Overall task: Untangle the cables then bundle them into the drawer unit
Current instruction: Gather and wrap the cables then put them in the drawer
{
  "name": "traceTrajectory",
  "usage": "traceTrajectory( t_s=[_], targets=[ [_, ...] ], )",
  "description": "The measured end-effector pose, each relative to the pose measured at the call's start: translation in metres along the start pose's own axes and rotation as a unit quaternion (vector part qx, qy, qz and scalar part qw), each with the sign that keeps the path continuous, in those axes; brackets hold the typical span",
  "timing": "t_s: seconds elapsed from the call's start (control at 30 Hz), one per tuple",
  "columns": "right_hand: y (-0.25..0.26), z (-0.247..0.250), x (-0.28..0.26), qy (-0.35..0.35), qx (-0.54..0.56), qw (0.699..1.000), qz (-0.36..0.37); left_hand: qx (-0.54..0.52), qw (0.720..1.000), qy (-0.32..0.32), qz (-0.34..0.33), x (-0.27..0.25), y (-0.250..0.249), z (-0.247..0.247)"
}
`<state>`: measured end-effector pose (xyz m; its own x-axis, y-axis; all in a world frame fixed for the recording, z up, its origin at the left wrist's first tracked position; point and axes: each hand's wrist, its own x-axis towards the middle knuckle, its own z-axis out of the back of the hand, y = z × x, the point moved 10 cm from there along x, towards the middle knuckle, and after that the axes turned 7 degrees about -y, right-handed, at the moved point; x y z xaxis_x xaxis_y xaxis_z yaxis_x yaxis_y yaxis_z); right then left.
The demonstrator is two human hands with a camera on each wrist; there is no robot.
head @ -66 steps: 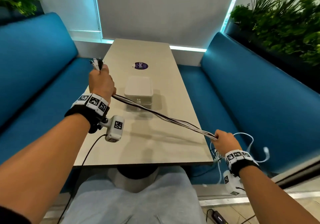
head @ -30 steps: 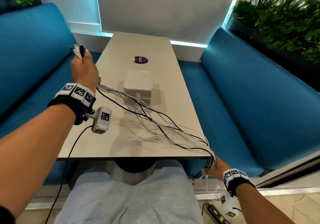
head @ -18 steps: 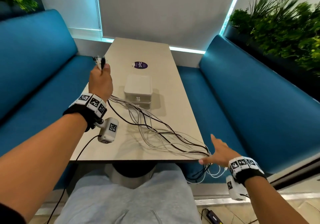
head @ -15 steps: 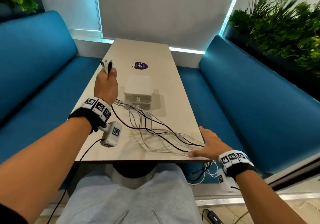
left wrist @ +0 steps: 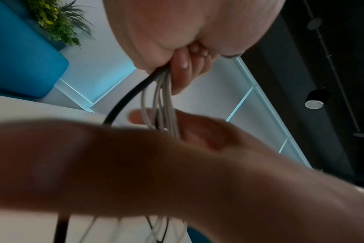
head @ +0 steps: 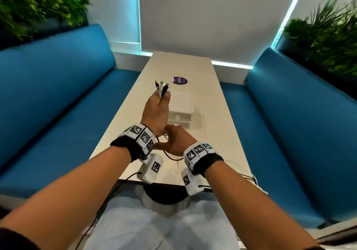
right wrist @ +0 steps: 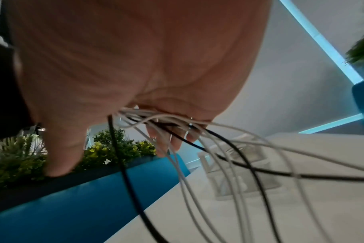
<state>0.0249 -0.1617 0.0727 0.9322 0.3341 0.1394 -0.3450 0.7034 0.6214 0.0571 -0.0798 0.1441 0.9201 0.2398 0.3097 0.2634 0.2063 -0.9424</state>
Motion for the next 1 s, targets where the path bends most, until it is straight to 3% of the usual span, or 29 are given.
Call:
traceTrajectory(
  t_s=[0.1,0.27,0.37,0.47,0.63,0.73,0.9,1.0],
  targets=[
    [-0.007,-0.007,-0.001,-0.018,0.030,0.999,-0.006,0.001,1.000,-0.001,0.013,0.004,0.005,0.012],
    [-0.042,-0.022,-0.015,0.047,0.021,0.995,-0.080,0.008,0.996,-0.055,0.073,0.013,0.036,0.037],
    [-0.045,-0.016,-0.018,0.051,-0.054,0.996,-0.045,0.078,0.995,-0.046,0.052,0.013,0.039,0.036],
    [-0.054,-0.008,-0.023,0.051,-0.046,0.996,-0.062,0.143,0.989,-0.038,0.024,0.014,0.037,0.039],
    [-0.064,-0.018,-0.037,0.095,0.093,0.983,-0.129,0.212,0.977,0.026,0.012,0.003,0.059,0.031],
    [-0.073,-0.031,-0.048,0.122,0.192,0.955,-0.190,0.263,0.961,0.088,-0.004,-0.008,0.080,0.020],
    [-0.090,-0.042,-0.058,0.139,0.074,0.973,-0.168,0.369,0.907,0.200,-0.028,-0.042,0.109,-0.001],
    [-0.106,-0.050,-0.062,0.114,0.112,0.967,-0.196,0.393,0.880,0.265,-0.023,-0.058,0.126,-0.015]
  ],
)
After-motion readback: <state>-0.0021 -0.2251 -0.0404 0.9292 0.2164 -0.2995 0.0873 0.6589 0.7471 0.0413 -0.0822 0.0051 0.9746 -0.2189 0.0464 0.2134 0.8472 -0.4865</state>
